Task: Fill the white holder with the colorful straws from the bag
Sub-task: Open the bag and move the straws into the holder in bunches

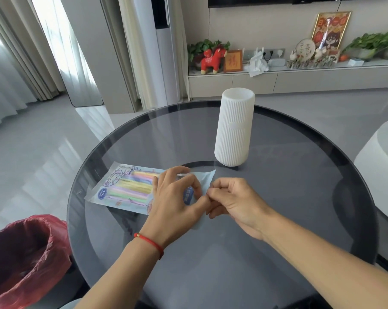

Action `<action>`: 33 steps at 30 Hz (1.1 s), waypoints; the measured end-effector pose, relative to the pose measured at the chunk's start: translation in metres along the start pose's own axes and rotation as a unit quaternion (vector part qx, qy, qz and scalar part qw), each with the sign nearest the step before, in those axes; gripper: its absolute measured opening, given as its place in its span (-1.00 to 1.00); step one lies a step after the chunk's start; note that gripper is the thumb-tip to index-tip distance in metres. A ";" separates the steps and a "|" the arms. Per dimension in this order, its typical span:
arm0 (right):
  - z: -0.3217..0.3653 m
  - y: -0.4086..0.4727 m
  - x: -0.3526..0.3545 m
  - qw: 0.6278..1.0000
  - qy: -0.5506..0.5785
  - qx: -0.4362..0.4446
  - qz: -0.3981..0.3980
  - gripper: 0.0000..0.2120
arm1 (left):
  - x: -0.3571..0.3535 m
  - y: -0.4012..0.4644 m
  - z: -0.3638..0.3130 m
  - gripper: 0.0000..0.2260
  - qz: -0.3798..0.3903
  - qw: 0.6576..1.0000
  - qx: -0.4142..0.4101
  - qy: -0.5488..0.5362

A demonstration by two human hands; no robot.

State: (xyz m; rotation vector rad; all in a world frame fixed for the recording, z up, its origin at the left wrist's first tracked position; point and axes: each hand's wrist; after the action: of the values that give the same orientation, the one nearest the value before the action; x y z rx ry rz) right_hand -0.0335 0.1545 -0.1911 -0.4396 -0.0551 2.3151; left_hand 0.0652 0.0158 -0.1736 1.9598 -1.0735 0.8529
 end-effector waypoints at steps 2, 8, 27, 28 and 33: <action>-0.002 0.000 -0.001 0.998 -0.055 0.009 -0.006 -0.75 | 0.001 0.001 -0.001 -0.85 0.036 0.999 0.025 -0.005; -0.003 0.004 0.004 0.983 -0.181 0.011 0.008 -0.90 | 0.001 -0.004 -0.004 -0.87 0.103 0.986 -0.007 0.129; -0.006 0.000 -0.012 0.828 -0.486 0.265 -0.087 -0.62 | 0.006 0.000 -0.005 -0.78 0.005 0.996 -0.033 0.082; -0.004 0.001 -0.013 0.806 -0.498 0.311 -0.075 -0.72 | 0.006 0.000 -0.005 -0.79 0.002 0.996 -0.043 0.083; 0.002 0.011 0.002 0.761 -0.518 0.383 -0.073 -0.85 | 0.015 0.002 0.019 -0.43 0.145 0.966 -0.131 0.168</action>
State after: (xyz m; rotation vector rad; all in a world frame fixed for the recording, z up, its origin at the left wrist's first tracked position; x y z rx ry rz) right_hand -0.0429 0.1480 -0.1914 1.2253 0.3036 1.9131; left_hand 0.0734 -0.0072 -0.1707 1.4003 -1.2131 1.0928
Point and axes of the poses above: each hand's wrist, its own y-axis towards the middle knuckle, its own x-axis out of the back of the hand, z = x × y, and after that the axes turned 12 degrees about y, right-handed
